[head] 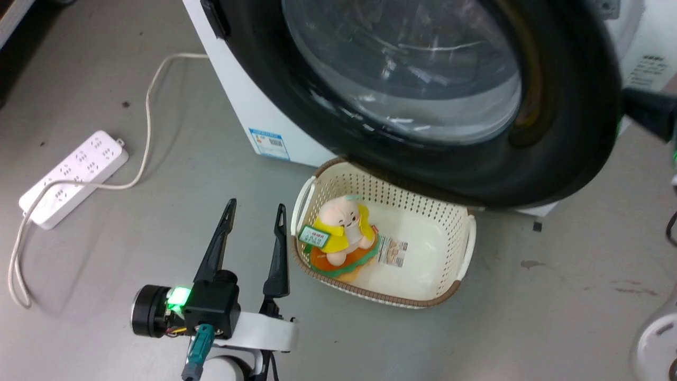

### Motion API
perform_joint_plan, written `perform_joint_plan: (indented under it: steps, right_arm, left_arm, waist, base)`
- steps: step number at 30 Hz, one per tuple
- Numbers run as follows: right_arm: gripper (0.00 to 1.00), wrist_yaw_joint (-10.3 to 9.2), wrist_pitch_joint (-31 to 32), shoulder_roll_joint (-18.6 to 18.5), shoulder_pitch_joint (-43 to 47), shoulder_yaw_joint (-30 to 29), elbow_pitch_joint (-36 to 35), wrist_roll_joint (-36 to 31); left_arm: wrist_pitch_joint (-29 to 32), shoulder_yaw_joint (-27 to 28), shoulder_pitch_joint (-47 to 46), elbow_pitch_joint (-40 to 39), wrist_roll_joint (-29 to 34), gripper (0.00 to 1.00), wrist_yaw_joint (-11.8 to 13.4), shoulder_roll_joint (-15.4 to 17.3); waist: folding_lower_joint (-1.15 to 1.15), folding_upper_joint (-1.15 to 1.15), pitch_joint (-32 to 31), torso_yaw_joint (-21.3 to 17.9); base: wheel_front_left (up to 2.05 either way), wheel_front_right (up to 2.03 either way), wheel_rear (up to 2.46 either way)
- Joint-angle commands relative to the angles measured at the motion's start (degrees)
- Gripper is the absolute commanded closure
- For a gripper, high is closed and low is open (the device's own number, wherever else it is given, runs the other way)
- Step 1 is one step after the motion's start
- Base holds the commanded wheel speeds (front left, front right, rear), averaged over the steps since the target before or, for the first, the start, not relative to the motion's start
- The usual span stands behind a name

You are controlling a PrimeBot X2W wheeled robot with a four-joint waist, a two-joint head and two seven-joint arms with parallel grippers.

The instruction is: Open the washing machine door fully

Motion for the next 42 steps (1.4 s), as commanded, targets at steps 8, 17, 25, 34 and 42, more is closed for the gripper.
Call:
perform_joint_plan:
  steps: [8,17,25,34,42]
  right_arm:
    - [1.0,0.06,-0.14,0.42,8.21,6.09,3.09,10.49]
    - [1.0,0.06,-1.4,0.43,15.17,15.75,4.25,21.92]
    - [1.0,0.06,-1.76,0.43,23.54,29.33,2.11,34.45]
    - [1.0,0.06,-6.4,0.43,32.25,45.37,-3.66,47.52]
    - [1.0,0.06,-11.04,0.43,36.25,55.34,-7.17,51.93]
  left_arm:
    - [-0.32,0.69,2.17,0.27,0.68,0.0,-0.31,0.68]
    - [-0.32,0.48,3.89,1.01,0.69,0.0,-0.76,0.68]
    - [-0.32,-0.17,5.69,1.84,0.75,0.0,-1.43,0.71]
    - [-0.32,-1.77,7.85,2.49,0.9,0.0,-2.27,0.59]
    - [-0.32,-2.55,8.59,2.93,0.67,0.0,-2.31,0.39]
  waist:
    - [0.01,0.0,-3.63,-1.55]
    - [0.01,0.0,-5.94,-1.9]
    - [0.01,0.0,-8.68,-1.09]
    - [0.01,0.0,-10.59,1.28]
    - [0.01,0.0,-10.78,3.16]
  base:
    - [0.0,0.0,0.0]
    - [0.0,0.0,0.0]
    - [0.0,0.0,0.0]
    - [0.0,0.0,0.0]
    - [0.0,0.0,0.0]
